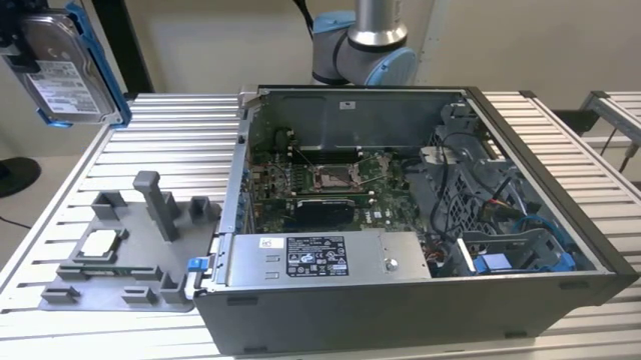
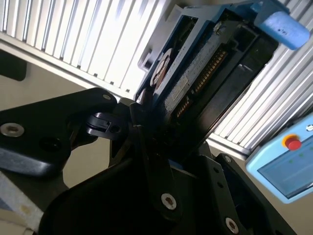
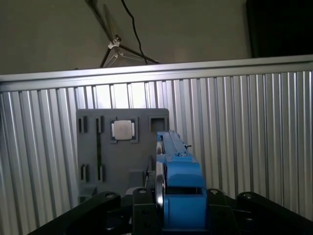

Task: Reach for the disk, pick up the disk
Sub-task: 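Pick up the disk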

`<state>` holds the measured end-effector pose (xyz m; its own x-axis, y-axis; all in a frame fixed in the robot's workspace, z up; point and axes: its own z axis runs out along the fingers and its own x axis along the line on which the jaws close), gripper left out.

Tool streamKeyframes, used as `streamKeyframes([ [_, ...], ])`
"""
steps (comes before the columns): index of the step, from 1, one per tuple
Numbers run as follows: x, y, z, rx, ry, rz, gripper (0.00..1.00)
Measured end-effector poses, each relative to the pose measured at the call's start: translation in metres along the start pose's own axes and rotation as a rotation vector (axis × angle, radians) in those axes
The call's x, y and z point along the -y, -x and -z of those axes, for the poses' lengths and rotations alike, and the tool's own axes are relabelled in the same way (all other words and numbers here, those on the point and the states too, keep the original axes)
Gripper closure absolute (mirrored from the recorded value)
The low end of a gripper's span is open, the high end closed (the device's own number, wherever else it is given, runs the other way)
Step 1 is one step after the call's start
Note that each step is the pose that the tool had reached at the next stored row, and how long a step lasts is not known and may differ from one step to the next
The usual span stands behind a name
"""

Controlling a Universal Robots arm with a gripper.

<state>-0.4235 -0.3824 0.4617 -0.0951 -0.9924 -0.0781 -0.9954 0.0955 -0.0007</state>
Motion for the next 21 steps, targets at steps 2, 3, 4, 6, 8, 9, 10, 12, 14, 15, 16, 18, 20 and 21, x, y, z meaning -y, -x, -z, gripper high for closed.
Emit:
streamKeyframes([
  [2, 0.0, 0.0002, 0.0033, -0.0001, 0.0, 0.0, 1.0],
  [3, 0.0, 0.0004, 0.0049, -0.0001, -0.0001, 0.0, 1.0],
  [4, 0.0, 0.0005, 0.0065, -0.0001, 0.0, 0.0, 1.0],
  [6, 0.0, 0.0008, 0.0096, -0.0001, 0.0001, 0.0, 1.0],
  [8, 0.0, 0.001, 0.0126, -0.0001, 0.0, 0.0, 1.0],
  [9, 0.0, 0.0011, 0.014, -0.0001, 0.0, 0.0, 1.0],
  [10, 0.0, 0.0012, 0.0154, -0.0001, 0.0, 0.0, 1.0],
  [12, 0.0, 0.0014, 0.0181, -0.0001, 0.0, 0.0, 1.0],
  [14, 0.0, 0.0016, 0.021, -0.0002, 0.0001, 0.0, 1.0],
  [15, 0.0, 0.0018, 0.0226, -0.0001, 0.0001, 0.0, 1.0],
  [16, 0.0001, 0.0019, 0.0242, -0.0001, 0.0001, 0.0, 1.0],
  [18, 0.0001, 0.0022, 0.028, -0.0002, 0.0002, 0.0, 1.0],
  [20, 0.0, 0.0025, 0.0317, -0.0001, 0.0, 0.0, 1.0],
  [21, 0.0, 0.0027, 0.0336, -0.0001, 0.0001, 0.0, 1.0],
])
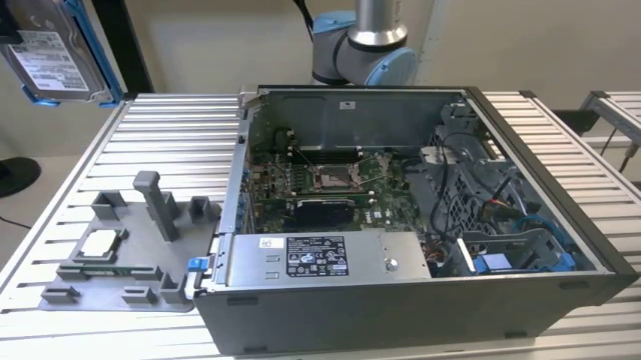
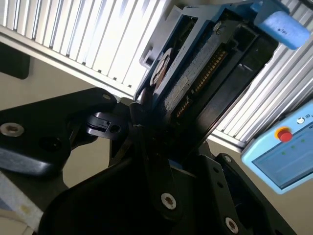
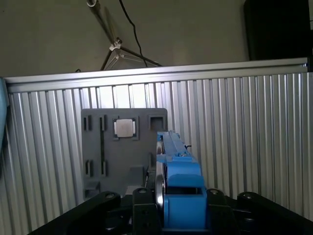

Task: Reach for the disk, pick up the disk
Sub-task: 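Pick up the disk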

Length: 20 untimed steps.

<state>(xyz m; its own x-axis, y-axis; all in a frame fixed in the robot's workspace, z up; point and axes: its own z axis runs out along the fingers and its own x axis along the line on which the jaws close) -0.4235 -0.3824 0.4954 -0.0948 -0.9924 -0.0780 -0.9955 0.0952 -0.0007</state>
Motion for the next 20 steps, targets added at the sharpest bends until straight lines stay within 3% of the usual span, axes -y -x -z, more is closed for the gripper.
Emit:
streamKeyframes([
  [15, 0.0, 0.0027, 0.0345, 0.0, -0.0001, 0.0, 1.0],
  [20, 0.0002, 0.0027, 0.0346, 0.0002, -0.0001, 0.0, 1.0],
])
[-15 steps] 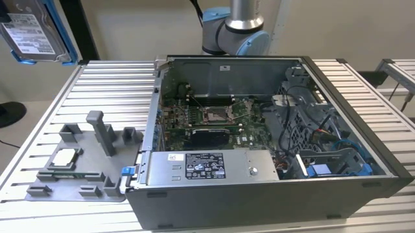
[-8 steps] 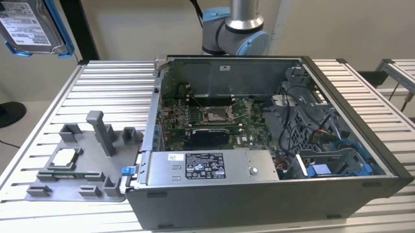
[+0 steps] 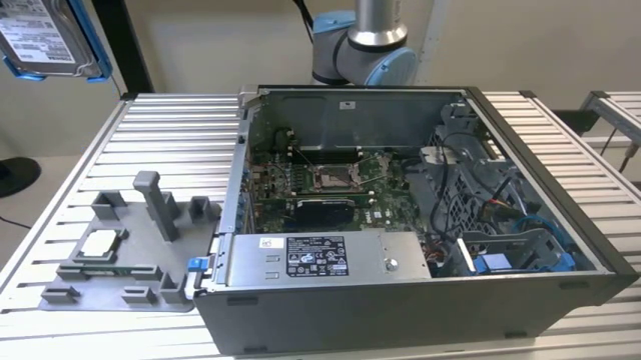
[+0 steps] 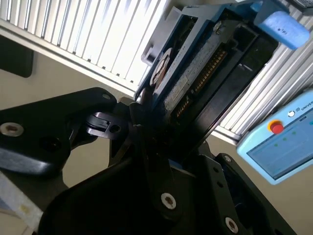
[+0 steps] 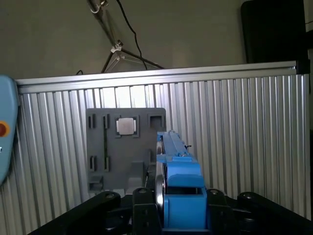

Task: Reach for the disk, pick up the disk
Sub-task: 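Pick up the disk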

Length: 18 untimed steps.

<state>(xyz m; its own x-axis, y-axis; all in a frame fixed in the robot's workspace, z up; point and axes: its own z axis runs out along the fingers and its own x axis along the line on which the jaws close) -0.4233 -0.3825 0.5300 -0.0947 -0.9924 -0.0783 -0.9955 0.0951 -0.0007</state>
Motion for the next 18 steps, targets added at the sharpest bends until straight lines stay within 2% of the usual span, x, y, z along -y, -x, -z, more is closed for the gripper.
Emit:
streamKeyframes([
  [3, 0.0069, 0.0005, -0.0016, -0.0001, 0.0002, 0.0, 1.0],
  [18, 0.0751, 0.0068, -0.0048, 0.0, 0.0003, 0.002, 1.0],
])
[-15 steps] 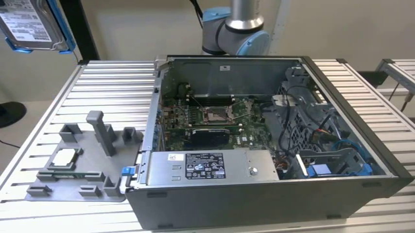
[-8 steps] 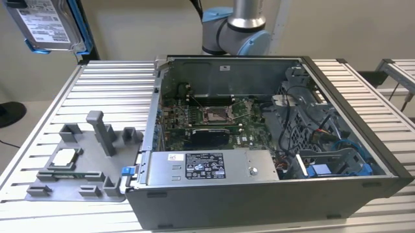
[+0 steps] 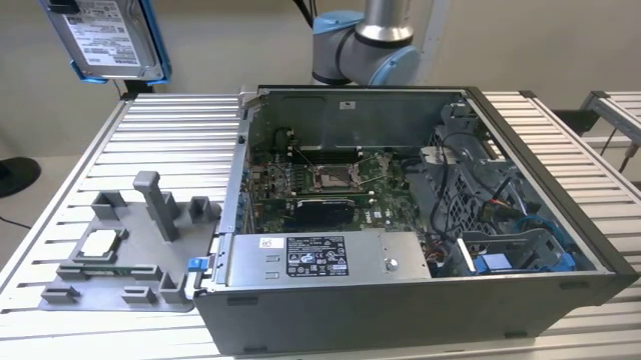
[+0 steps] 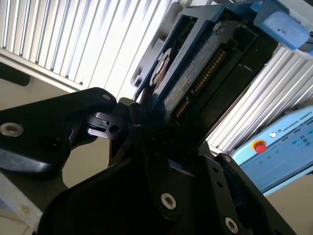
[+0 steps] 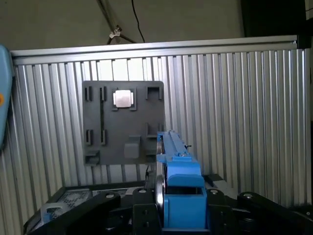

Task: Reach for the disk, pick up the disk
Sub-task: 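Pick up the disk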

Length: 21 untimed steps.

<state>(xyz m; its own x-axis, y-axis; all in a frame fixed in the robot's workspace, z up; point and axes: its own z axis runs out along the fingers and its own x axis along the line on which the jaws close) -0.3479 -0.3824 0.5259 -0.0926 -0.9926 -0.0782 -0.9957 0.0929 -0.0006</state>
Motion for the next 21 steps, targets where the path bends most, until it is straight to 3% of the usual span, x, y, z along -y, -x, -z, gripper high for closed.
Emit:
streamKeyframes([
  [21, 0.0948, 0.0088, -0.0011, 0.0, 0.0002, 0.003, 1.0],
])
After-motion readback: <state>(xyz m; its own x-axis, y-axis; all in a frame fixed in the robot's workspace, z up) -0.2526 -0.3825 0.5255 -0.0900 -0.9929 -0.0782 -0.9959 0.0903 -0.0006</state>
